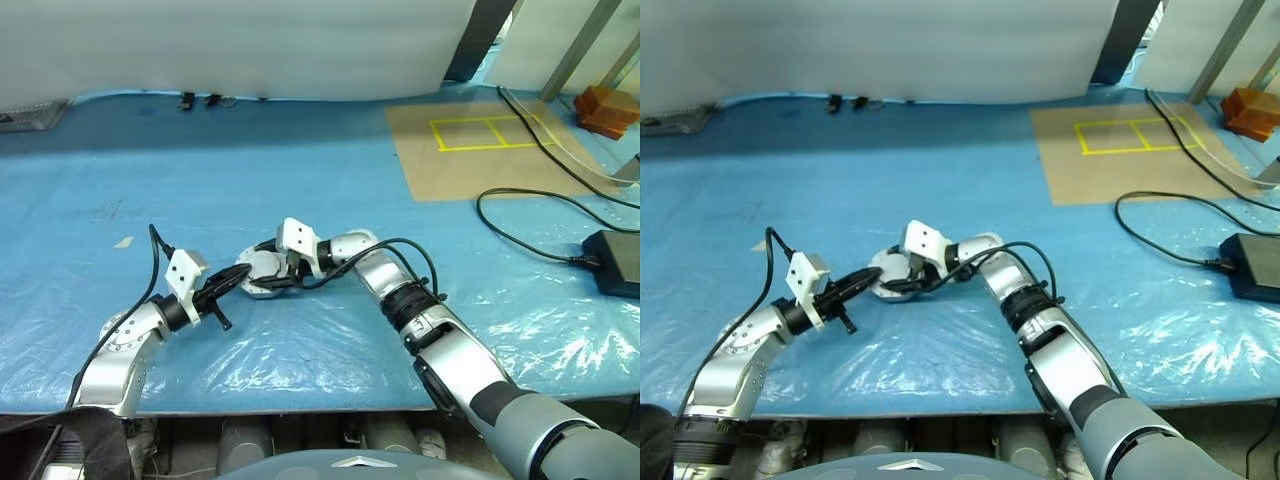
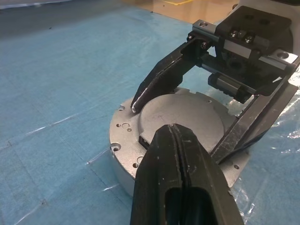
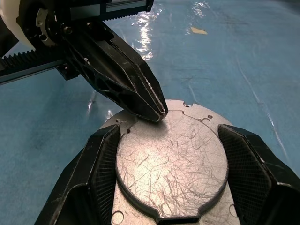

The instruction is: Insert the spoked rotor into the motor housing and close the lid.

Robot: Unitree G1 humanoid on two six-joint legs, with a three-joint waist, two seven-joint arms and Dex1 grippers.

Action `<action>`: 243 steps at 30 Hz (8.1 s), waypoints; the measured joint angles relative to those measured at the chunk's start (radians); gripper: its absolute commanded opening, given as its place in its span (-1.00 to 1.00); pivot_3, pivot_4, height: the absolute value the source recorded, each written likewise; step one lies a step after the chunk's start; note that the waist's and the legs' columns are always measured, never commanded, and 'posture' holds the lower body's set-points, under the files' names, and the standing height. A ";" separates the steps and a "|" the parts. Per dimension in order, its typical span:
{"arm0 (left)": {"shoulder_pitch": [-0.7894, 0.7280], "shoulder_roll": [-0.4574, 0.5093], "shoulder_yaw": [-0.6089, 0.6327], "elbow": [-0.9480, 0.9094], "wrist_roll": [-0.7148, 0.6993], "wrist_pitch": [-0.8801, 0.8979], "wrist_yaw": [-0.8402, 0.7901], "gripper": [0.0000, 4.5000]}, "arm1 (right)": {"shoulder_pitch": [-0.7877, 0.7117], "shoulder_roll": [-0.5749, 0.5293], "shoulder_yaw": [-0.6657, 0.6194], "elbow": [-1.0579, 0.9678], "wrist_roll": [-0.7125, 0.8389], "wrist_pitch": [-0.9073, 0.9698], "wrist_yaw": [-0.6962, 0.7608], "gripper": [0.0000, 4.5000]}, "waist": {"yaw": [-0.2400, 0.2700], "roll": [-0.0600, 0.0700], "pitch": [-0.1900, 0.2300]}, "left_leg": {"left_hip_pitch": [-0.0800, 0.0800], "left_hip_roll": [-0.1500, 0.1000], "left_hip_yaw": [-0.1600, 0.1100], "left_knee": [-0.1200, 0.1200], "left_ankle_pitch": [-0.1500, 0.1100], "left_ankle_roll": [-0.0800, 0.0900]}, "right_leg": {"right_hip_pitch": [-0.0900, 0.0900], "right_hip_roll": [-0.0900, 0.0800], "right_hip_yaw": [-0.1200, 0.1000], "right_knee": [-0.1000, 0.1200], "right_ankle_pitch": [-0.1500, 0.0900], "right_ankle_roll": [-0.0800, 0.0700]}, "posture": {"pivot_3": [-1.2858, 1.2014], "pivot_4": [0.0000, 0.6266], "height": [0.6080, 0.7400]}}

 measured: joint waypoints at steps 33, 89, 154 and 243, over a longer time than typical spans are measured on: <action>0.007 -0.008 -0.008 -0.017 0.009 0.005 0.011 -1.00 | -0.124 0.017 -0.041 0.192 -0.017 -0.055 0.087 0.32 | 0.009 0.001 0.000 | -0.002 0.000 0.000 0.000 0.000 0.000 | -0.001 0.000 0.000 0.000 0.000 0.000 | 0.03 -0.52 1.00; -0.137 0.028 -0.136 0.023 0.158 0.032 0.047 -1.00 | 0.030 -0.096 -0.221 0.017 0.075 0.087 -0.037 0.98 | 0.015 0.009 -0.006 | -0.004 -0.002 0.000 -0.002 0.000 0.001 | -0.001 -0.002 0.000 -0.001 -0.001 0.001 | 0.03 -0.52 1.00; -0.145 -0.325 0.333 0.023 -0.512 0.327 0.334 0.16 | 0.036 0.155 -0.858 -0.226 0.757 1.102 -0.529 -0.39 | 0.038 -0.005 0.003 | -0.022 -0.001 -0.001 0.000 0.004 -0.007 | -0.020 0.004 -0.003 0.000 0.002 0.005 | 0.03 -0.52 1.00; -0.783 -0.254 0.704 0.987 -0.607 -0.084 0.637 0.21 | 0.062 0.155 -0.620 -0.266 0.777 0.822 -0.523 0.82 | 0.056 -0.019 0.012 | -0.027 -0.001 -0.007 0.022 0.004 -0.007 | -0.020 0.004 -0.003 0.013 0.006 0.008 | 0.03 -0.52 1.00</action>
